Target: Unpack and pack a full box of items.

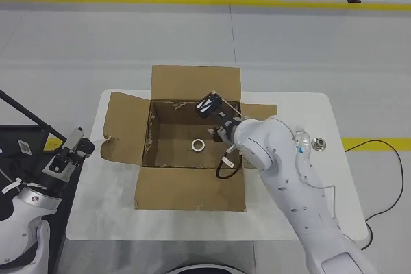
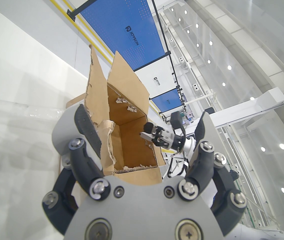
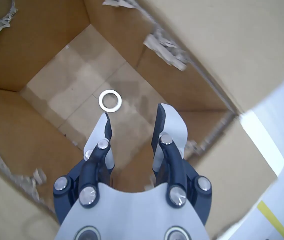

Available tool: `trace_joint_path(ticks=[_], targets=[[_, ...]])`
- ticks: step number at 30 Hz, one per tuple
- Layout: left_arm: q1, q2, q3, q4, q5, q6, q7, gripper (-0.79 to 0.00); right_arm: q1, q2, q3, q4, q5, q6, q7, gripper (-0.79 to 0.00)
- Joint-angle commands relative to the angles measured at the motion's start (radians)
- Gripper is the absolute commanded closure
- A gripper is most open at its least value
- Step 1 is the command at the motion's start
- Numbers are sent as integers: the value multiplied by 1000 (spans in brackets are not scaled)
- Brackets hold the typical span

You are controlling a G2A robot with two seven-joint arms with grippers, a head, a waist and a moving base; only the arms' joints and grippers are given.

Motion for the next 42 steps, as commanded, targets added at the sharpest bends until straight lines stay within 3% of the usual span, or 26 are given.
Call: trace_joint_path(ticks=[1,3,7,11,16,24,25,30,34,38,40,42], targets=[[0,0,0,0,0,0,0,-785,-65,18,110,-100,-26,7,11,-477],[0,0,0,0,0,0,0,-785,-111,32,200,-155,-33,13,18,-520],[0,0,0,0,0,0,0,-785,-161,53,360,-182,-92,72,35,-785],[0,0,0,0,0,0,0,-785,-149,68,474,-74,-130,127,57,-785],[0,0,0,0,0,0,0,-785,-59,85,561,188,-154,160,108,-785],[0,0,0,0,0,0,0,-785,82,110,619,507,-208,186,71,-625],[0,0,0,0,0,0,0,-785,94,114,624,530,-216,192,63,-566],[0,0,0,0,0,0,0,-785,131,124,626,609,-227,185,50,-526],[0,0,0,0,0,0,0,-785,153,129,618,658,-221,170,57,-548],[0,0,0,0,0,0,0,-785,172,132,604,703,-223,171,52,-474],[0,0,0,0,0,0,0,-785,180,133,599,725,-217,172,45,-385],[0,0,0,0,0,0,0,-785,186,134,593,749,-214,176,33,-382]])
